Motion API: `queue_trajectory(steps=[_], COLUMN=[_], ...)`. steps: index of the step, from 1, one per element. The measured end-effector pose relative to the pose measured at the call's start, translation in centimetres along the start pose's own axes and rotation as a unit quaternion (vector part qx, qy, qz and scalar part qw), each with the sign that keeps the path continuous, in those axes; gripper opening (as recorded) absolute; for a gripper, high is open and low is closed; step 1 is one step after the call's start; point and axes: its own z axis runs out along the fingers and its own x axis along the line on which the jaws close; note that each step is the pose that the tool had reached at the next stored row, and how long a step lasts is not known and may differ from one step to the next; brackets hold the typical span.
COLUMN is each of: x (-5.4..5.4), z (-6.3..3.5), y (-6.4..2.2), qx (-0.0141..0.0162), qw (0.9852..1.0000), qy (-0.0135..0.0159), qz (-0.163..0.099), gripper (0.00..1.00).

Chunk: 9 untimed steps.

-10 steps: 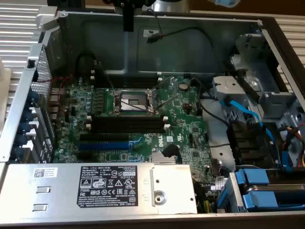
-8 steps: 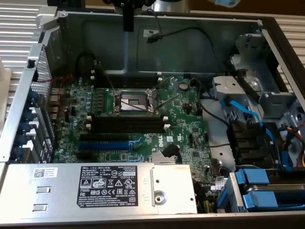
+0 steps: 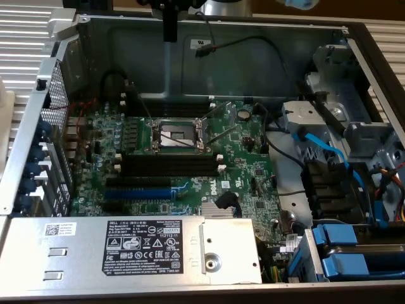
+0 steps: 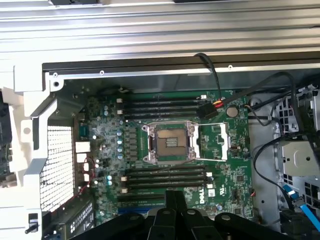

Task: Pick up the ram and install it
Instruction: 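Reach for the ram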

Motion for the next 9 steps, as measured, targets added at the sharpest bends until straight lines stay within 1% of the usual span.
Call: queue_trajectory(steps=[4,6,7,8,9], x=[0.3,0.5,0.7,1.0,1.2], z=[-0.01,-0.03,-0.03,-0.05,-0.06], y=[-0.02,-0.04,-0.05,-0.07,-0.08], qx=[0.0000,0.0002,0.0002,0.0003,0.0005], qw=[1.0000,1.0000,1.0000,1.0000,1.0000], qy=[0.0008,0.0016,0.0026,0.0046,0.0081], qz=[0.000,0.000,0.000,0.000,0.000], gripper=[0.11,0.11,0.11,0.11,0.11])
